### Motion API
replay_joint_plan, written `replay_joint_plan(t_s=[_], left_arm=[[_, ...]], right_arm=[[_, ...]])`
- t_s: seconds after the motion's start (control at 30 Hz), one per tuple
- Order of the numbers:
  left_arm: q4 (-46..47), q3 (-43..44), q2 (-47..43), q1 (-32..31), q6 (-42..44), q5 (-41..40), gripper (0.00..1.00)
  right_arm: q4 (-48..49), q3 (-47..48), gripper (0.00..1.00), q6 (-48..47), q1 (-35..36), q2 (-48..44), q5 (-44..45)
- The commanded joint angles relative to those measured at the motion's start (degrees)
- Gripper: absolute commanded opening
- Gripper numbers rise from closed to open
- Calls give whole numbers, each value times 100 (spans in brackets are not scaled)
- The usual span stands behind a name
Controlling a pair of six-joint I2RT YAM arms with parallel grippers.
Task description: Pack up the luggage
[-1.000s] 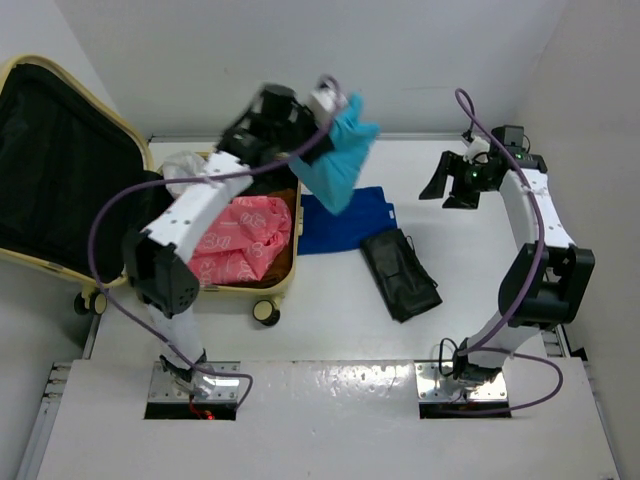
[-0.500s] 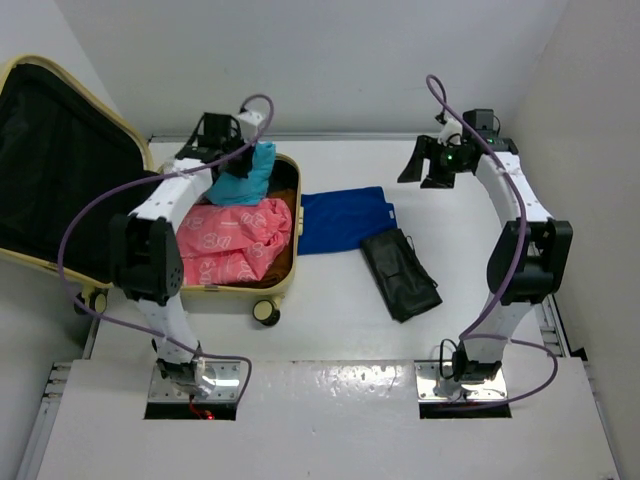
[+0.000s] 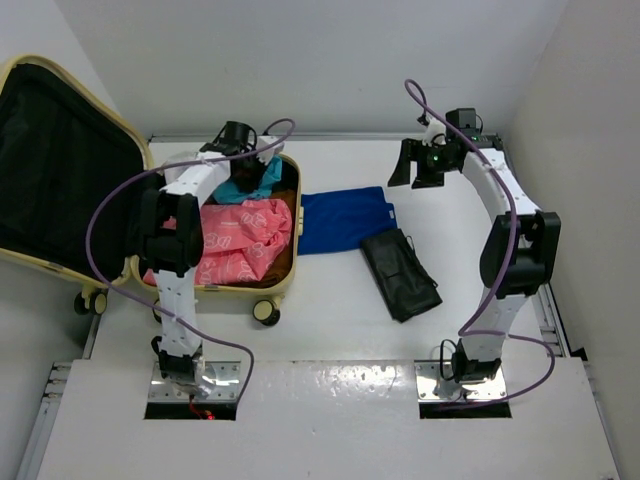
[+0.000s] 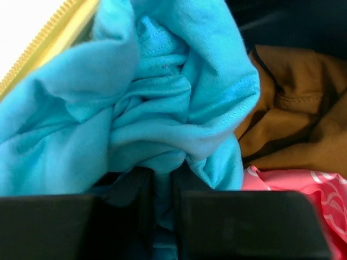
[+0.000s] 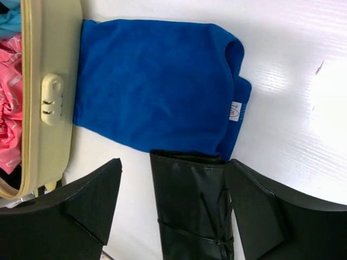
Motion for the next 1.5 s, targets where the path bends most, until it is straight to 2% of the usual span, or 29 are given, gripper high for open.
replay_joint_plan(t_s=[0.0, 0.07, 0.1, 0.17, 0.33, 0.43, 0.53, 0.57, 0.6, 0.63, 0.73, 0.87, 1.0, 1.03, 1.17, 1.33, 1.4, 1.47], left_arm=[[-563, 277, 654, -92, -98, 120, 19], [-563, 664, 890, -232, -99, 120, 26], [-563, 770, 953, -311, 14, 120, 26], [-563, 736, 875, -609, 707, 418, 28], [-616, -212, 287, -1286, 2814, 498, 25], [-616, -871, 84, -1463, 3485, 341, 24], [-616, -865, 136, -1515, 3252, 112, 31], [-616, -742, 197, -1350, 3119, 172, 33], [-616, -654, 198, -1261, 2953, 251, 45], [-616, -540, 198, -1174, 2760, 322, 52], [-616, -197, 198, -831, 2144, 507, 63], [-547, -12, -127, -322, 1327, 769, 65], [-546, -64, -592, 48, 1167, 1051, 69], [-546, -134, -689, 49, 1167, 1052, 72], [-546, 57, -1190, 224, 1132, 1385, 73], [-546, 349, -1436, 330, 921, 2078, 73], [-467, 419, -1437, 261, 694, 2080, 73], [-100, 481, -1218, 181, 386, 2019, 68]], right_arm=[[-7, 251, 78, -129, -18, 81, 15], [37, 294, 78, -86, -9, 159, 24], [28, 321, 78, -59, -18, 186, -3], [46, 417, 78, -50, -18, 256, -20], [107, 418, 78, 20, -9, 265, -38], [151, 286, 78, 29, 9, 187, -56], [160, 207, 79, 47, 9, 90, -55], [169, 198, 79, 47, 26, 72, -38], [169, 172, 79, 38, 35, 55, -38], [169, 180, 79, 38, 17, 37, -38], [160, 154, 80, 90, 26, -7, -29], [117, 163, 81, -15, 26, -16, -29], [99, 180, 81, -50, 35, -51, -20], [99, 189, 81, -59, 35, -34, -20], [64, 268, 82, -59, 35, 28, -38], [72, 304, 82, -94, 9, 54, -38], [81, 277, 82, -59, 26, 46, -38], [99, 277, 82, -50, 61, 72, -47]])
